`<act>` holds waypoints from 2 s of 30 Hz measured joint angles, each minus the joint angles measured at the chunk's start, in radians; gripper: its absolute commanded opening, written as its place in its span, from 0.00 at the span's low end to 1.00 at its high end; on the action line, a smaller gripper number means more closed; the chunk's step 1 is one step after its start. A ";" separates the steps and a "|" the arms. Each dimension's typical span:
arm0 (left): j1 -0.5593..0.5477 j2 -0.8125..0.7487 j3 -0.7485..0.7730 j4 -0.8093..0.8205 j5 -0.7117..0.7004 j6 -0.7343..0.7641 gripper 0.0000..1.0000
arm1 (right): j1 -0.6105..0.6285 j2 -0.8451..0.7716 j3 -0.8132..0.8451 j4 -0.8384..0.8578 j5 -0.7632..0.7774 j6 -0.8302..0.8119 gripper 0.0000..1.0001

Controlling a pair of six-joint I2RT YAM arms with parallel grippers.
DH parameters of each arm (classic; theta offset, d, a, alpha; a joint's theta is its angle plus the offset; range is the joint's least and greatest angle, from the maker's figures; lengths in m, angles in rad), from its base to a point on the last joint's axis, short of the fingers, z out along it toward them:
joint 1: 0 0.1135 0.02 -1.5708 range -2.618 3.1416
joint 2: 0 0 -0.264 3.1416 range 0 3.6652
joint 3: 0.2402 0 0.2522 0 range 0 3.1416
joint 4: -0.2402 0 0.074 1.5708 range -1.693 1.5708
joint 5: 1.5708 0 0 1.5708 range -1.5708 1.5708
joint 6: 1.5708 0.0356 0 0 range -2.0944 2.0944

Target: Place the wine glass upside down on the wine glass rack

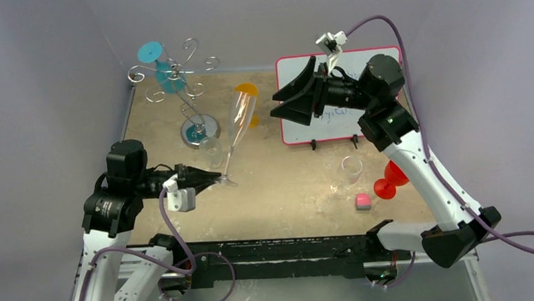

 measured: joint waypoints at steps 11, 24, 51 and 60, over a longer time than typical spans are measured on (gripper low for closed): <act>0.000 0.023 0.001 0.052 -0.026 -0.039 0.00 | 0.000 -0.123 -0.054 0.012 0.097 -0.019 1.00; 0.000 0.087 0.030 0.446 -0.213 -0.428 0.00 | 0.000 -0.167 -0.065 -0.054 0.160 -0.103 1.00; 0.000 0.594 0.626 0.759 -0.842 -1.317 0.00 | 0.000 -0.207 -0.088 -0.110 0.196 -0.182 1.00; 0.064 0.824 0.872 0.695 -0.813 -1.563 0.00 | 0.000 -0.217 -0.097 -0.114 0.196 -0.185 1.00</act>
